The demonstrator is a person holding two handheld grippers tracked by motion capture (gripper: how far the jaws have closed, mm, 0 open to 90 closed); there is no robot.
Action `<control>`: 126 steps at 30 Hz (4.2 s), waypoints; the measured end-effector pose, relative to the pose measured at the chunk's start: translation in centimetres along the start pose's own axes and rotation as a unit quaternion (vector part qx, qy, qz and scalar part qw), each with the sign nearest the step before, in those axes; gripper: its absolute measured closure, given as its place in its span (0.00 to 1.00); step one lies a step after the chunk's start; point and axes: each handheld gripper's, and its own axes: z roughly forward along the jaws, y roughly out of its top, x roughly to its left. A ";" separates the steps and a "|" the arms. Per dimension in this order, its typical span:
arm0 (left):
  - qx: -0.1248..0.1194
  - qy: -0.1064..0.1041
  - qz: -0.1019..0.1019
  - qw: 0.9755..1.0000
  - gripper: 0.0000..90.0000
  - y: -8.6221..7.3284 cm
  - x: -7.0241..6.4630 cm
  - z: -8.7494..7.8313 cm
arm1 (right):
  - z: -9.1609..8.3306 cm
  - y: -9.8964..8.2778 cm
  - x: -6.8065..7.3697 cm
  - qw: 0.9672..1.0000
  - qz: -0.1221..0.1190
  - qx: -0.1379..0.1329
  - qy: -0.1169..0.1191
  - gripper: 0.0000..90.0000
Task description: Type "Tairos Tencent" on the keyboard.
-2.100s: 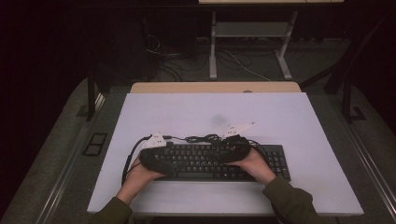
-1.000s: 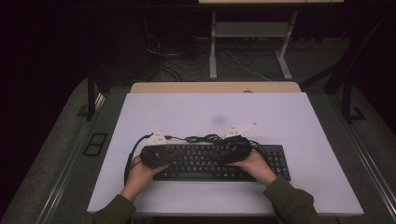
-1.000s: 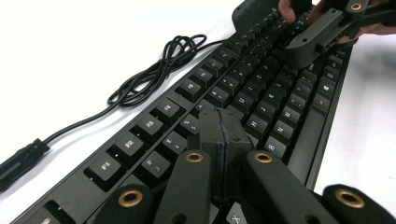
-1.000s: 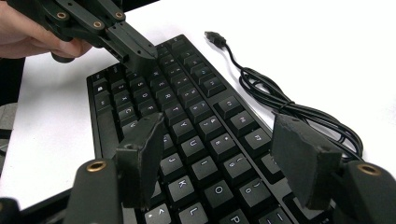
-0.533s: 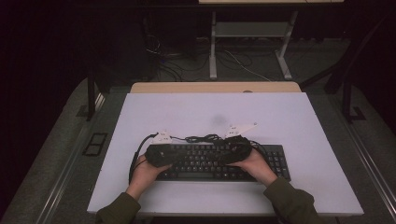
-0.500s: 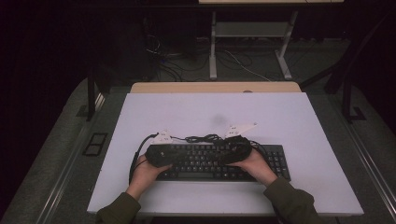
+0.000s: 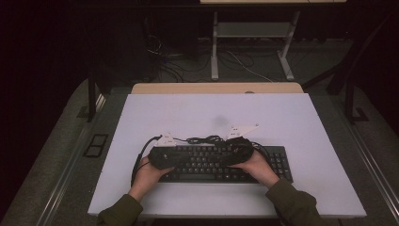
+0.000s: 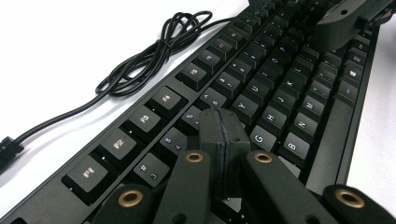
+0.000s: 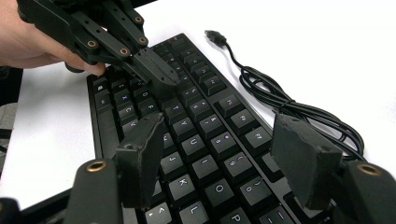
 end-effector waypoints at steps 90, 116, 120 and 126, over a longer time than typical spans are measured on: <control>-0.057 0.001 -0.001 0.998 0.19 -0.5 -0.8 -3.0 | -0.5 -0.7 0.2 0.999 -0.015 0.041 0.007 0.99; -0.057 0.002 -0.001 0.998 0.19 -0.5 -0.7 -3.1 | 0.6 -1.2 0.1 0.997 -0.014 0.070 -0.005 0.99; -0.057 0.003 0.000 0.998 0.19 -0.5 -0.7 -3.1 | 0.6 -1.2 0.1 0.997 -0.015 0.070 -0.006 0.99; -0.058 0.003 0.001 0.998 0.19 -0.5 -0.7 -3.2 | 0.2 -1.0 0.0 0.998 -0.010 0.060 -0.007 0.96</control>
